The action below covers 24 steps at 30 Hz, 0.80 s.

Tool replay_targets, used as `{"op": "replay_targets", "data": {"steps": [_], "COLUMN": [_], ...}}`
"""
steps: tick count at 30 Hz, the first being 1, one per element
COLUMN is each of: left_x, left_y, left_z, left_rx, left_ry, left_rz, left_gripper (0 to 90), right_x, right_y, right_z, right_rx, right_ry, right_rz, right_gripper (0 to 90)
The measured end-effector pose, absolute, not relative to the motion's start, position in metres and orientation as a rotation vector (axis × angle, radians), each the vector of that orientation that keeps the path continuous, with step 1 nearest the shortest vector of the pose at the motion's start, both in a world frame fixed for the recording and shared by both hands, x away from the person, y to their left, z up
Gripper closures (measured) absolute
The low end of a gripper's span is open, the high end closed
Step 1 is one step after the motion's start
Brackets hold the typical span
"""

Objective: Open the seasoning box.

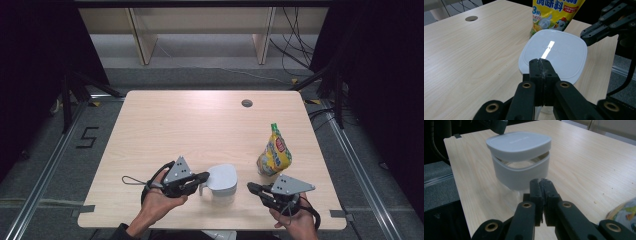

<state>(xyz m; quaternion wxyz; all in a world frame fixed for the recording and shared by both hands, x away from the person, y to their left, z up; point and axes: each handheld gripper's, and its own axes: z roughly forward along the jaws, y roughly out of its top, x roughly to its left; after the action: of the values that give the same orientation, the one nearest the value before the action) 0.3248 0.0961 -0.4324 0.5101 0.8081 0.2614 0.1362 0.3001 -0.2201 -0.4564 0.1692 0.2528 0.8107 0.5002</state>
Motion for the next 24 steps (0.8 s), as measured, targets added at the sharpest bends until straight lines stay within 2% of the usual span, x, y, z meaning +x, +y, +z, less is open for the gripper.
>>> {"op": "replay_targets", "data": {"steps": [24], "left_x": [0.324], "left_y": [0.098], "left_z": [-0.434], "left_rx": [1.941], "left_ry": [0.639], "left_rz": [0.324], "left_gripper": [88.5], "right_x": [0.308], "right_y": [-0.194], "right_z": [-0.448], "right_rx": [0.661], "right_ry": [2.321], "right_rz": [1.44], "right_gripper": [90.0]}}
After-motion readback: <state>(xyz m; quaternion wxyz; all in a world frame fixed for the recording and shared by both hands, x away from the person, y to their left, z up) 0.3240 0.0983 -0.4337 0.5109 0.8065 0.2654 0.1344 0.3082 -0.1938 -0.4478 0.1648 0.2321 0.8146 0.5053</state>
